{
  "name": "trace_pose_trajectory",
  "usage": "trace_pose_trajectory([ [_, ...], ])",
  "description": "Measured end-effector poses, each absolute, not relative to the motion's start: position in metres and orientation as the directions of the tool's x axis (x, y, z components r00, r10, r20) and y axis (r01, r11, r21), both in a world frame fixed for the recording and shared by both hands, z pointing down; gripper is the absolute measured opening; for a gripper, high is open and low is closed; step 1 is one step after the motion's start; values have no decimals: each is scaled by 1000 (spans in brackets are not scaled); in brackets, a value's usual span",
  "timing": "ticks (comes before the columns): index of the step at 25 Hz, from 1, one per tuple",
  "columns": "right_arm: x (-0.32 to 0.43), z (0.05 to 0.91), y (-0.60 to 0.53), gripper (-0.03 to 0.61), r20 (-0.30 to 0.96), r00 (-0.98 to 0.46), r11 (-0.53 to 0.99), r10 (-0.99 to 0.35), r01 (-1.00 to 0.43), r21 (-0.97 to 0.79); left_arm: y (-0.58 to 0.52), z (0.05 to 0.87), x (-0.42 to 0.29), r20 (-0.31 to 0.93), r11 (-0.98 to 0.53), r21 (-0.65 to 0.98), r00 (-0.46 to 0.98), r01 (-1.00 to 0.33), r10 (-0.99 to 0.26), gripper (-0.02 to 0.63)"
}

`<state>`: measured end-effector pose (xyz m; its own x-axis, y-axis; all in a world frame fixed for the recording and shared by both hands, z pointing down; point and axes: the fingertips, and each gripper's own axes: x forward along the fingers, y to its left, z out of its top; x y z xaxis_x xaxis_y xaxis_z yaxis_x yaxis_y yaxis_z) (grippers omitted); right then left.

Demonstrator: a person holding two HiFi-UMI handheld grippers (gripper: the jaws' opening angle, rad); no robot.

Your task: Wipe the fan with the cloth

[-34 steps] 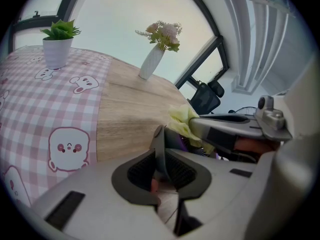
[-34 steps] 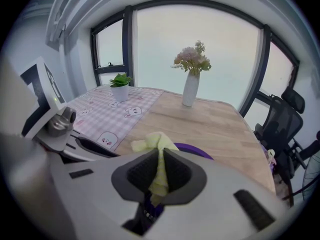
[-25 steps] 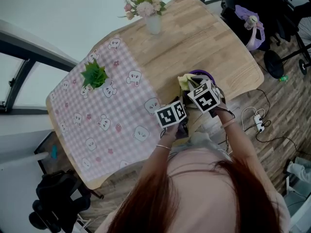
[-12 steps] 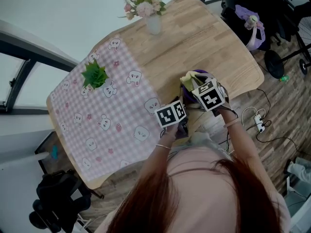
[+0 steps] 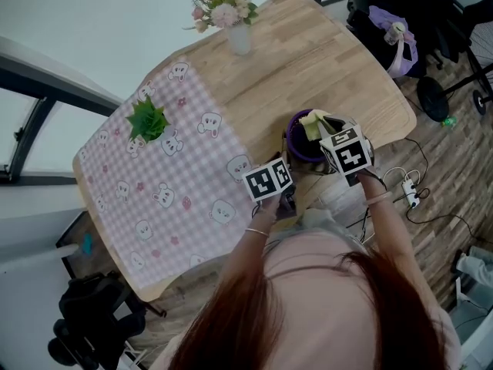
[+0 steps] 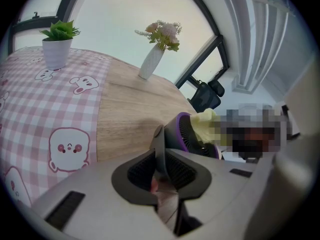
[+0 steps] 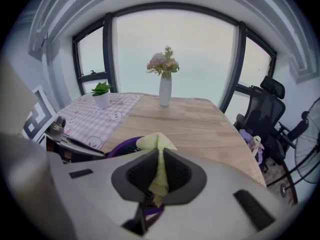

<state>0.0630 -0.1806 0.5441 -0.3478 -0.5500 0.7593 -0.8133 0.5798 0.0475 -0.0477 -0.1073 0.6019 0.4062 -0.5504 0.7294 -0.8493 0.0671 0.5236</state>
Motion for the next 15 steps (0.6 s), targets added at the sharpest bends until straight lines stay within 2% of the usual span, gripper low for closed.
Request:
trace_pose_trajectory([
  [8,27,552,-152,26,797,-428,711,-426,-703,3,-107,601,-46,730,67,525,408,-848,-549,57],
  [15,5,566,-137,26,834,-442,784,-329,-621,-20,-109,603,-47,728,67,530,413,-846,-548,57],
])
